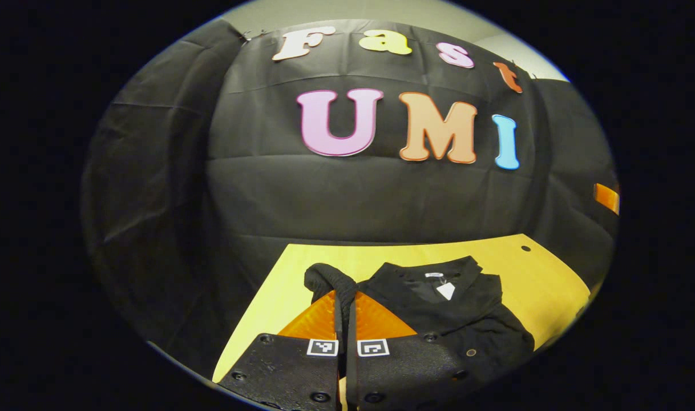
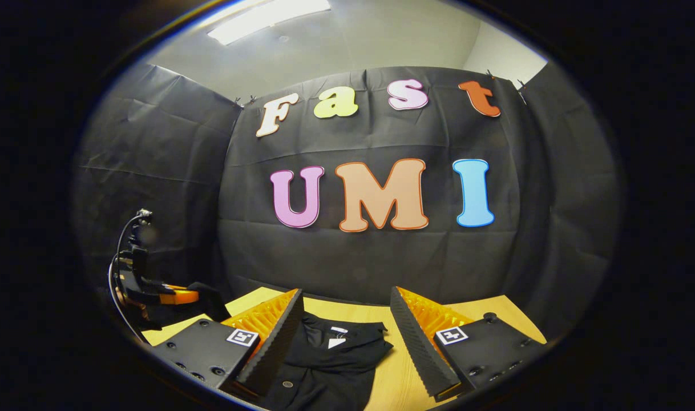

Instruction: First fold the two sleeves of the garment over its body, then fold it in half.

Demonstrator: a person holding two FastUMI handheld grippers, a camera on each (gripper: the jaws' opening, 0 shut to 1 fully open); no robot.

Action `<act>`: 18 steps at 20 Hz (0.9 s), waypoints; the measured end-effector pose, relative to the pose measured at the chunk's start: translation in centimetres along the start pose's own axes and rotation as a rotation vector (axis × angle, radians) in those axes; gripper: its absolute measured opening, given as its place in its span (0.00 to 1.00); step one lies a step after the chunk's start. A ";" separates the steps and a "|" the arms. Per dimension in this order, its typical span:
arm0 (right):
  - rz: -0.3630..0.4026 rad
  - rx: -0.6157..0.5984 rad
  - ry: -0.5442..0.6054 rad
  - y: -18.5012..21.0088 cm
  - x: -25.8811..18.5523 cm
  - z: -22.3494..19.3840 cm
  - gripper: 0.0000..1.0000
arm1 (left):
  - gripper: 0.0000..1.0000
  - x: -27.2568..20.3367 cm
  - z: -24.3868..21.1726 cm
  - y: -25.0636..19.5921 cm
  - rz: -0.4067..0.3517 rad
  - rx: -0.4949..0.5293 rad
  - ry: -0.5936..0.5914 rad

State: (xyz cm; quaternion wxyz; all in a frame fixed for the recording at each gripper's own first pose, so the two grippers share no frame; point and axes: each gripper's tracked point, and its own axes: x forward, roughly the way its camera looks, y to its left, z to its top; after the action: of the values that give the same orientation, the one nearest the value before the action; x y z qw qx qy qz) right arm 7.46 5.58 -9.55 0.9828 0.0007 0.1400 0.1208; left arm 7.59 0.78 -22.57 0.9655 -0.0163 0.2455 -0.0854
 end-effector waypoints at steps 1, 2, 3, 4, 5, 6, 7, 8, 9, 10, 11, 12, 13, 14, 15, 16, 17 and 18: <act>-0.004 0.001 0.002 -0.1 -0.3 -0.2 0.96 | 0.00 0.7 0.3 -1.3 -0.029 0.013 0.001; -0.009 -0.001 0.006 -0.3 -0.5 -0.3 0.96 | 0.00 1.4 0.7 -2.6 -0.058 0.026 -0.003; -0.015 -0.001 0.009 -0.5 -1.0 -0.6 0.97 | 0.00 2.1 0.9 -4.1 -0.091 0.037 -0.002; -0.022 -0.002 0.012 -0.8 -1.2 -0.8 0.97 | 0.00 2.8 1.0 -5.6 -0.123 0.046 0.001; -0.031 -0.001 0.016 -1.2 -1.6 -1.0 0.97 | 0.00 3.6 1.0 -7.2 -0.155 0.055 0.007; -0.042 0.001 0.021 -1.6 -1.7 -1.2 0.97 | 0.00 4.3 1.1 -8.5 -0.178 0.064 0.010; -0.056 0.004 0.026 -2.2 -2.0 -1.4 0.97 | 0.00 5.1 1.1 -10.0 -0.204 0.077 0.015; -0.070 0.008 0.031 -2.7 -2.2 -1.5 0.97 | 0.00 5.7 1.2 -11.5 -0.230 0.089 0.018; -0.086 0.015 0.034 -3.2 -2.6 -1.7 0.96 | 0.00 6.3 1.2 -13.0 -0.256 0.100 0.021; -0.100 0.022 0.038 -3.7 -2.8 -1.9 0.96 | 0.00 6.9 1.1 -14.3 -0.282 0.112 0.029; -0.116 0.028 0.044 -4.2 -3.0 -2.2 0.96 | 0.00 7.4 1.0 -15.7 -0.307 0.122 0.033; -0.133 0.033 0.047 -4.7 -3.2 -2.3 0.97 | 0.00 7.8 0.9 -16.9 -0.330 0.128 0.038; -0.147 0.037 0.049 -5.1 -3.7 -2.5 0.97 | 0.00 8.3 0.6 -18.0 -0.352 0.136 0.045; -0.160 0.041 0.053 -5.5 -3.9 -2.6 0.97 | 0.00 8.9 0.4 -18.9 -0.364 0.147 0.052; -0.171 0.043 0.058 -5.8 -4.2 -2.9 0.96 | 0.00 9.3 0.2 -19.8 -0.383 0.158 0.059; -0.180 0.044 0.064 -6.1 -4.4 -3.1 0.96 | 0.00 9.7 -0.3 -20.7 -0.397 0.162 0.067; -0.190 0.043 0.070 -6.3 -4.5 -3.4 0.96 | 0.00 10.3 -0.7 -21.5 -0.411 0.164 0.076; -0.200 0.042 0.078 -6.6 -4.7 -3.6 0.97 | 0.00 10.7 -1.1 -22.2 -0.422 0.165 0.087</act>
State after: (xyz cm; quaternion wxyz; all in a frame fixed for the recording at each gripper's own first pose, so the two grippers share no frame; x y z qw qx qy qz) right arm 3.69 -2.01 -11.94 0.9835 0.0025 0.1798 0.0193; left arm 12.87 -22.94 -26.97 0.9128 0.0151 0.2702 -0.3059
